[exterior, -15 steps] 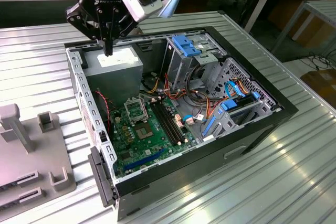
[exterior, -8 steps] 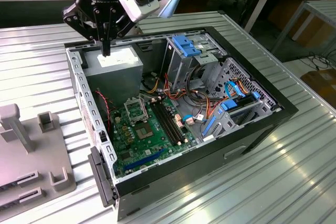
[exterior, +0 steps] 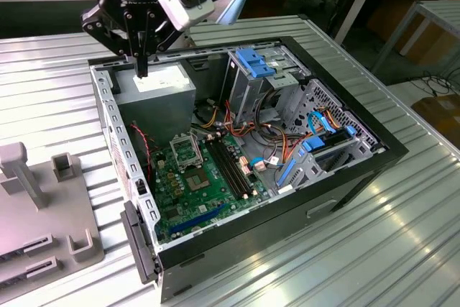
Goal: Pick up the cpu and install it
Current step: 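Reach for the cpu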
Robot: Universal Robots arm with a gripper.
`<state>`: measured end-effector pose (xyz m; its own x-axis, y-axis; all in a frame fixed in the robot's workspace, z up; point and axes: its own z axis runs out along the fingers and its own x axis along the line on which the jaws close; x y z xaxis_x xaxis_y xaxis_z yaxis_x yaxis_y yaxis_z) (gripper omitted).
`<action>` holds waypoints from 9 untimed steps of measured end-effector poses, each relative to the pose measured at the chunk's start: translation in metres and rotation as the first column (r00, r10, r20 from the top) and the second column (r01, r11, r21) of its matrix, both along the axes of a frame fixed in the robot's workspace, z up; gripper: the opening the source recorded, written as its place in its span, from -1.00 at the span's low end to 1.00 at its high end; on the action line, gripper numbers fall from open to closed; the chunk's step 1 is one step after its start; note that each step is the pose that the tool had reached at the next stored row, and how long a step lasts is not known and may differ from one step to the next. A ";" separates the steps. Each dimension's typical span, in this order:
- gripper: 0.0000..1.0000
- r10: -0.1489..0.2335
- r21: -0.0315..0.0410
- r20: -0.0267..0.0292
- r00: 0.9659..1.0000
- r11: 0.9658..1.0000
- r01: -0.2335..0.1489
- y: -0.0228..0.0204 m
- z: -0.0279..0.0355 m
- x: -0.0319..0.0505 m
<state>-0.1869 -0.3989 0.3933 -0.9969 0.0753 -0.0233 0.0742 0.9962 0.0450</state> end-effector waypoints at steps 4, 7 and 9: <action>-0.79 0.000 0.000 0.000 1.000 1.000 0.000 0.0000 0.0000 -0.0029; -0.79 0.000 0.000 0.000 1.000 1.000 0.000 0.0000 0.0000 -0.0045; -0.79 0.000 0.000 0.000 1.000 1.000 0.000 0.0000 0.0000 -0.0056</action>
<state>-0.1924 -0.3988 0.3932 -0.9969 0.0753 -0.0233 0.0742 0.9962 0.0451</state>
